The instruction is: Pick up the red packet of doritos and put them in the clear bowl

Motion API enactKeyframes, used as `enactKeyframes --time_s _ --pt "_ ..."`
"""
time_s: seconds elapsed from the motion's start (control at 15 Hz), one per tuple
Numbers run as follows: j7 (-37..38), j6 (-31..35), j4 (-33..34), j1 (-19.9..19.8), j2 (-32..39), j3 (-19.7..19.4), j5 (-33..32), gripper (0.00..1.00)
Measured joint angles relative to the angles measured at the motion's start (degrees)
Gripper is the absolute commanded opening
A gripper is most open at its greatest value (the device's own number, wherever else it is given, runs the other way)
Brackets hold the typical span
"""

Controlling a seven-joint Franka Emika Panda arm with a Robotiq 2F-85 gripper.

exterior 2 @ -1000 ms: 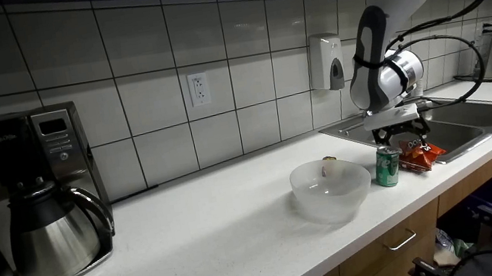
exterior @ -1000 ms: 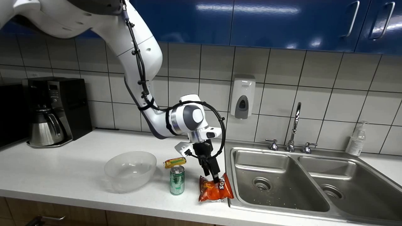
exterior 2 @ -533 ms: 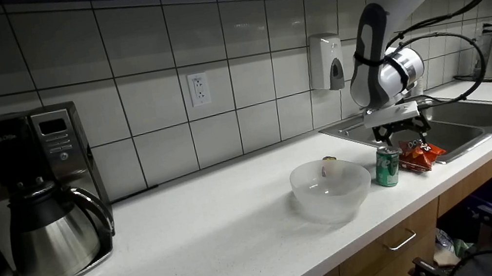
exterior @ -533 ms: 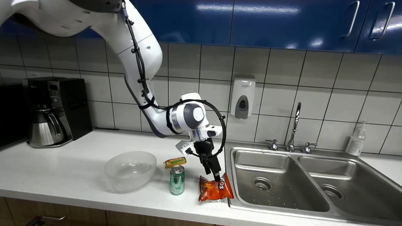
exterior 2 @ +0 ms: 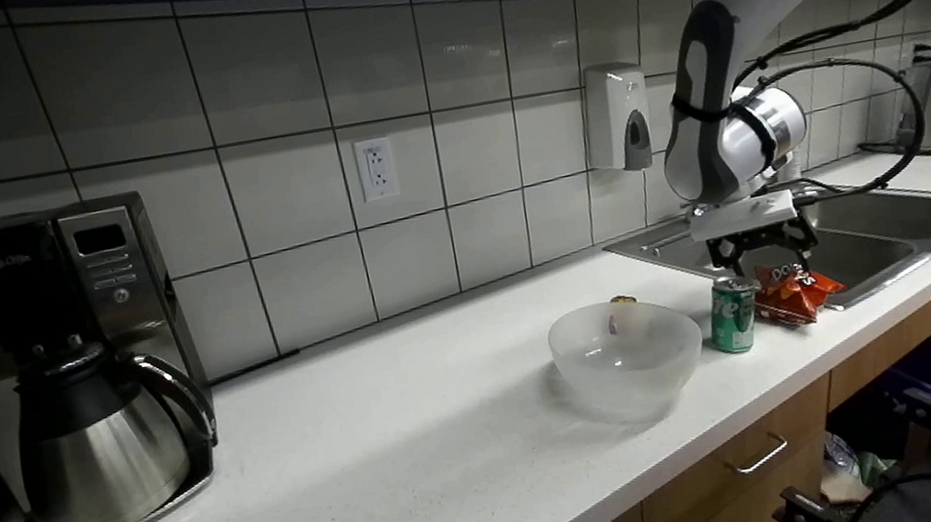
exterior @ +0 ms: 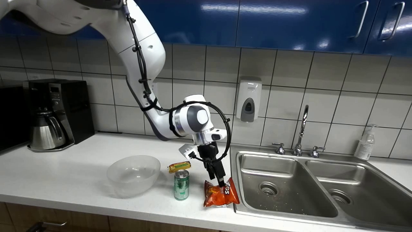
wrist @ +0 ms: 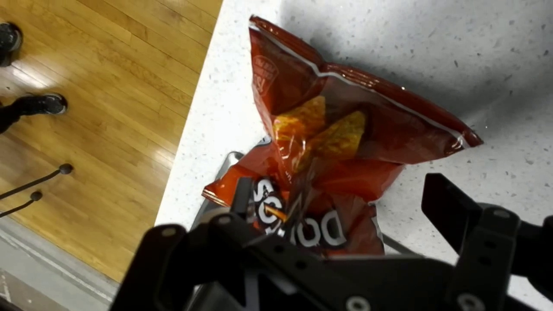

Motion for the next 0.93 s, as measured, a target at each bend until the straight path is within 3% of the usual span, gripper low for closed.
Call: enactKeyframes --time_s 0.13,0.2,0.33,0.8,0.93 --pt "0.0 0.0 -0.5 0.1 0.0 0.0 0.0 1.00" --pt "0.0 0.0 -0.7 0.1 0.0 0.0 0.0 0.75" --pt "0.0 0.0 -1.1 0.1 0.0 -0.1 0.0 0.68" --pt "0.0 0.0 -1.6 0.2 0.0 -0.6 0.0 0.11" --pt "0.0 0.0 -1.6 0.4 0.0 -0.7 0.0 0.00"
